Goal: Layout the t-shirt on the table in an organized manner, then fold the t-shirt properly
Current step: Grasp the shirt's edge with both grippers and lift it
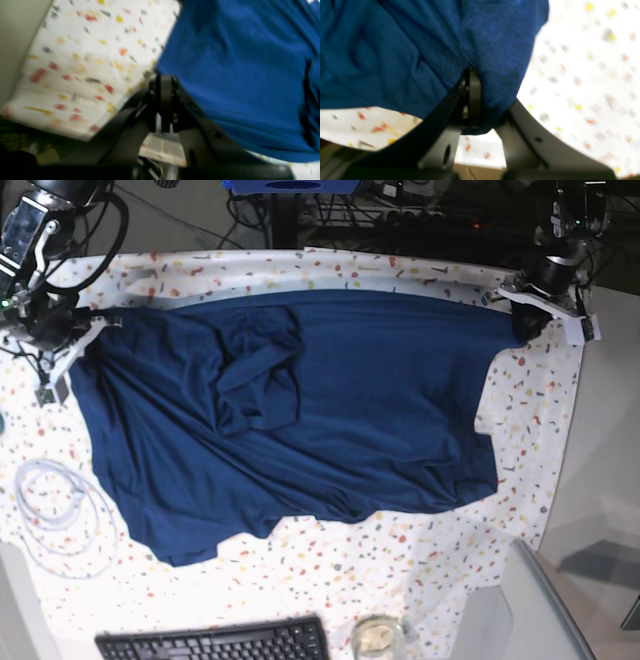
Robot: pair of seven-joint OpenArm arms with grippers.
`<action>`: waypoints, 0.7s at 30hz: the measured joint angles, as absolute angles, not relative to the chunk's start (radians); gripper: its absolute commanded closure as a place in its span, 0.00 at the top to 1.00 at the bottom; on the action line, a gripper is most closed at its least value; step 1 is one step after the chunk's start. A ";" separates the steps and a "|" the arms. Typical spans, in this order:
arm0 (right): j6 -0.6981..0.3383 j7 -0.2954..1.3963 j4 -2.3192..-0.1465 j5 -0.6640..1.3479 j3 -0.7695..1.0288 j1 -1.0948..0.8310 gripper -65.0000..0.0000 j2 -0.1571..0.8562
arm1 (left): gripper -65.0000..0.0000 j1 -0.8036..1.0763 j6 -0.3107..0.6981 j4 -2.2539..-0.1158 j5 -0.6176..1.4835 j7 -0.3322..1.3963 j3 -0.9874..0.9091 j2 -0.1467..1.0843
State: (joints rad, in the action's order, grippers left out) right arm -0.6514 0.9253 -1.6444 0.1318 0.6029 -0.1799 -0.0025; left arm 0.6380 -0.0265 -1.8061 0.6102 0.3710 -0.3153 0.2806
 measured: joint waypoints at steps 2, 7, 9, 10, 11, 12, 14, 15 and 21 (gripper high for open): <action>-0.651 0.974 -1.686 0.136 0.602 -0.184 0.00 -0.003 | 0.00 0.641 -0.034 -1.850 0.609 0.363 -0.348 0.284; -0.651 1.061 -1.813 0.132 0.596 -0.144 0.00 0.001 | 0.00 0.598 -0.027 -1.924 0.611 0.367 -0.353 0.287; -0.647 1.101 -1.821 0.132 0.596 -0.083 0.00 0.004 | 0.00 0.525 -0.028 -1.921 0.606 0.421 -0.350 0.287; -0.647 1.124 -1.819 0.133 0.596 -0.051 0.00 0.007 | 0.00 0.485 -0.027 -1.921 0.605 0.452 -0.350 0.291; -0.648 1.154 -1.815 0.136 0.590 -0.015 0.00 0.019 | 0.00 0.439 -0.027 -1.921 0.604 0.498 -0.350 0.300; -0.648 1.166 -1.810 0.135 0.580 0.026 0.00 0.038 | 0.00 0.384 -0.028 -1.922 0.604 0.543 -0.350 0.306; -0.646 1.184 -1.768 0.094 0.540 0.112 0.00 0.078 | 0.00 0.282 -0.027 -1.920 0.604 0.620 -0.354 0.306; -0.646 1.192 -1.729 0.060 0.508 0.160 0.00 0.101 | 0.00 0.223 -0.029 -1.915 0.604 0.674 -0.356 0.303; -0.648 1.091 -1.387 -0.037 0.374 0.442 0.00 0.134 | 0.00 -0.140 -0.029 -1.806 0.602 0.821 -0.336 0.302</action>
